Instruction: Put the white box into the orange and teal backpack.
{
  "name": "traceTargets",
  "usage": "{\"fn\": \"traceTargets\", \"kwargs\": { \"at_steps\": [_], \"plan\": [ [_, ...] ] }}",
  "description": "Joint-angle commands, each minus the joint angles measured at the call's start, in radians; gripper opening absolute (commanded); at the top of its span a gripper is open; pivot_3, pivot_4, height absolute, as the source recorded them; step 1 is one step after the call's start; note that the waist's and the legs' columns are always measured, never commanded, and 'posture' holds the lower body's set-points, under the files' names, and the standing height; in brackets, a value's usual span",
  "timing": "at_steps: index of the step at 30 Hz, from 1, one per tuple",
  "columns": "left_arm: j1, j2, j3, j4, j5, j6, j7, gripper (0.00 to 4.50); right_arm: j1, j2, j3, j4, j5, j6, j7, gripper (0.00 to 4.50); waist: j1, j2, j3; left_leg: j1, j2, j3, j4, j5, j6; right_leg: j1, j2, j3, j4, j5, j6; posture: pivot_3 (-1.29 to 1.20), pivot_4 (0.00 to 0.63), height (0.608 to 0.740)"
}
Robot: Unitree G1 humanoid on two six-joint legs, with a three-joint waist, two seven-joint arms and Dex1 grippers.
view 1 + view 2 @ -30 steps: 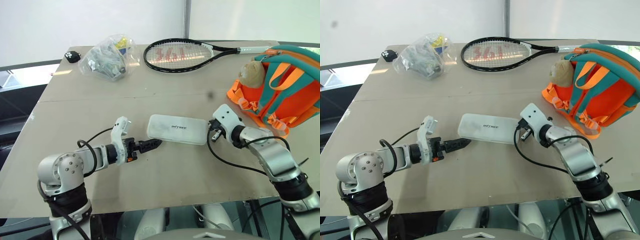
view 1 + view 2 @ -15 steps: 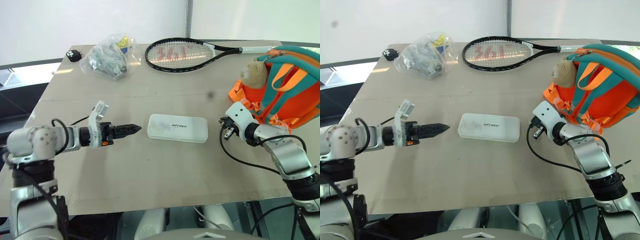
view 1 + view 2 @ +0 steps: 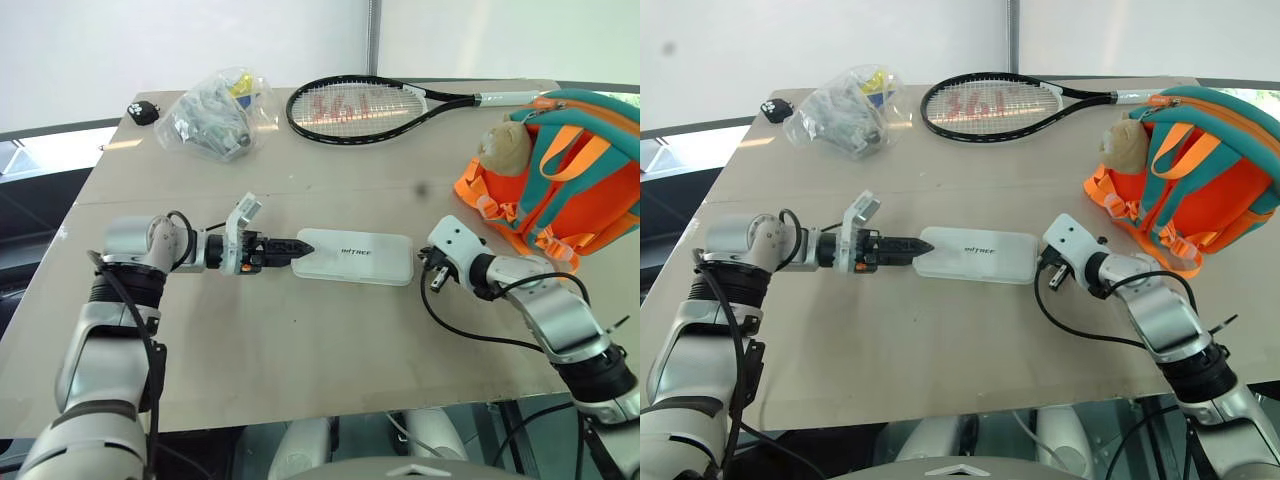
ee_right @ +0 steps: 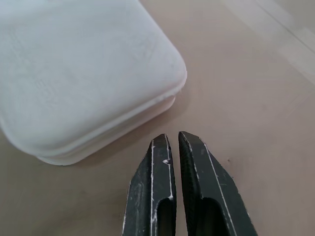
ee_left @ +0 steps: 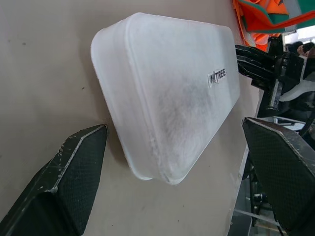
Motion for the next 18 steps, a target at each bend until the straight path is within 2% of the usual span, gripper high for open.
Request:
{"fn": "traceTargets", "kwargs": {
  "at_steps": [1, 10, 13, 14, 15, 18],
  "plan": [
    [-0.003, -0.022, -0.025, 0.016, 0.016, 0.0, -0.036, 4.5, -0.049, 0.032, 0.045, 0.013, -0.032, -0.04, 0.007, 0.13, 0.0, 0.0, 0.0, 0.0, 0.0, 0.0, 0.0, 0.0, 0.0, 0.0, 0.0, 0.0, 0.0, 0.0, 0.0, 0.0, 0.15, 0.74],
    [0.041, -0.06, 0.039, 0.007, -0.006, 0.041, -0.046, 4.5, -0.064, 0.098, 0.055, 0.034, -0.055, -0.071, 0.01, 0.13, 0.0, 0.0, 0.0, -0.001, 0.0, -0.001, 0.001, 0.0, 0.0, 0.0, 0.0, -0.001, 0.0, 0.0, 0.0, 0.0, 0.15, 0.74],
    [0.071, -0.073, 0.074, -0.014, -0.015, 0.058, -0.035, 3.64, -0.045, 0.096, 0.043, 0.019, -0.052, -0.077, 0.01, 0.0, -0.001, 0.0, 0.0, 0.0, 0.0, -0.002, 0.001, 0.0, 0.0, 0.0, 0.0, -0.001, 0.0, 0.0, 0.0, 0.0, 0.15, 0.74],
    [0.082, -0.075, 0.083, -0.025, -0.022, 0.065, -0.037, 3.22, -0.037, 0.094, 0.032, 0.013, -0.051, -0.077, 0.006, 0.0, -0.001, 0.0, 0.0, 0.0, 0.0, -0.002, 0.001, 0.0, 0.0, 0.0, 0.0, -0.001, 0.001, 0.0, 0.0, 0.0, 0.15, 0.74],
    [0.092, -0.076, 0.091, -0.036, -0.03, 0.073, -0.038, 2.58, -0.029, 0.092, 0.018, 0.007, -0.05, -0.08, -0.001, 0.0, -0.001, 0.0, 0.0, 0.0, 0.0, -0.002, 0.001, 0.0, 0.0, 0.0, 0.0, -0.001, 0.001, 0.0, 0.0, 0.0, 0.15, 0.74],
    [0.113, -0.083, 0.115, -0.06, -0.044, 0.081, -0.022, 1.64, 0.014, 0.068, -0.055, -0.039, -0.032, -0.093, -0.009, 0.0, 0.005, 0.0, 0.0, -0.001, 0.0, -0.003, 0.001, 0.0, 0.0, 0.0, -0.001, -0.002, 0.001, 0.0, 0.0, 0.0, 0.15, 0.74]
  ]
}}
